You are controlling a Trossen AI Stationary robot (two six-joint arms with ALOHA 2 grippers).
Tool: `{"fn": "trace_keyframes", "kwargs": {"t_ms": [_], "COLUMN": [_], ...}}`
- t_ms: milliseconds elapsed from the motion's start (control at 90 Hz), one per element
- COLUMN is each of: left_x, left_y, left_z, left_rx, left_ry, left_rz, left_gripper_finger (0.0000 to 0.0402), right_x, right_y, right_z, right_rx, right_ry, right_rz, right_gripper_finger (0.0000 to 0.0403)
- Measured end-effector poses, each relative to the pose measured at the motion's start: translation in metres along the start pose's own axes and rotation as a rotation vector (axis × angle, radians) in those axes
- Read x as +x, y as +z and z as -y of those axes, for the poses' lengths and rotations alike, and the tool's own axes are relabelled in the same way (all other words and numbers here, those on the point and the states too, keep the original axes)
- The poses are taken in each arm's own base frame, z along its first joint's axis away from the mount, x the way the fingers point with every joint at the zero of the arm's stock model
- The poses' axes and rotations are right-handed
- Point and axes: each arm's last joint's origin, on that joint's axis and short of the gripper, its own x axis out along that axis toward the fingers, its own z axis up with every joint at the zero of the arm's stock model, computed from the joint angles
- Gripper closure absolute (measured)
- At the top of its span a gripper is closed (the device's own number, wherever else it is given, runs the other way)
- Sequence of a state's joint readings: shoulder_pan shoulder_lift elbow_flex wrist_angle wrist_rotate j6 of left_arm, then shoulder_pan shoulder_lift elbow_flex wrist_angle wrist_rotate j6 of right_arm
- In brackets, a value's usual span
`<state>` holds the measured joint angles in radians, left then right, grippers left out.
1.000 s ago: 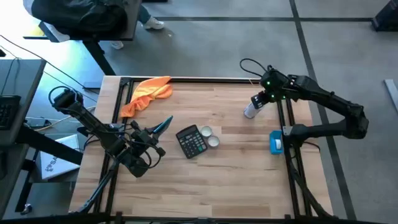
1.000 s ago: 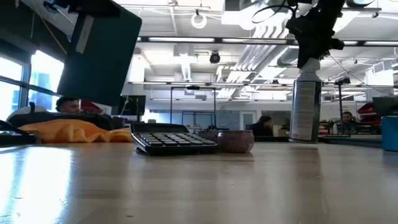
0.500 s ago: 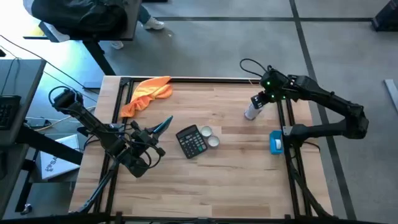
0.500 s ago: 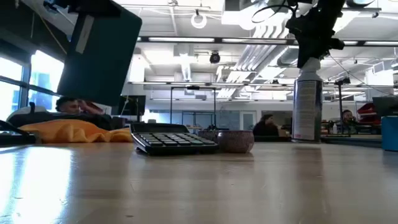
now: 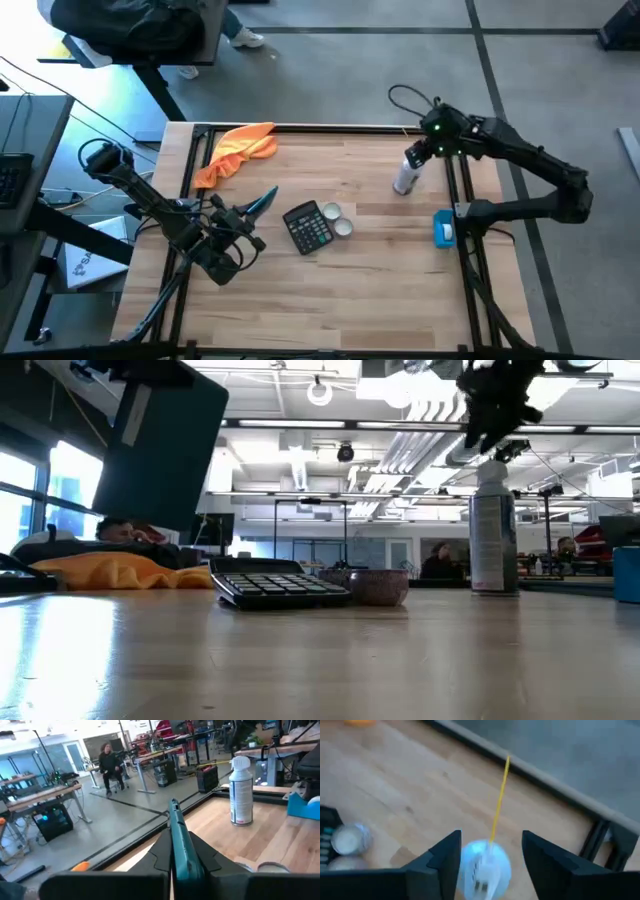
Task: Apply microfiber cloth
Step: Wipe the back of the black tablet with the yellow microfiber cloth
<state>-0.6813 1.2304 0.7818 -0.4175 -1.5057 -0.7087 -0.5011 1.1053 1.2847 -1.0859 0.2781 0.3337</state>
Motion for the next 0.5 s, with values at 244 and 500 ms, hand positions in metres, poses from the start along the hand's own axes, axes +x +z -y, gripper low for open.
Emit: {"fn": "trace_keyframes", "kwargs": {"t_ms": [244, 500], "left_x": [0.012, 0.028], "left_y": [0.000, 0.005], "left_z": [0.001, 0.006], "left_rx": [-0.053, -0.093], "left_ry": [-0.024, -0.110], "left_rz": [-0.071, -0.162], "left_gripper_finger": [0.0394, 0.0394], "right_x": [-0.028, -0.005], "right_y": [0.022, -0.013], "right_z": [-0.044, -0.118], "right_rx": [-0.322, -0.555], "right_ry": [0.300, 0.739], "right_rz": [0.337, 0.640], "right_gripper_finger": [0.0204, 0.0214]}}
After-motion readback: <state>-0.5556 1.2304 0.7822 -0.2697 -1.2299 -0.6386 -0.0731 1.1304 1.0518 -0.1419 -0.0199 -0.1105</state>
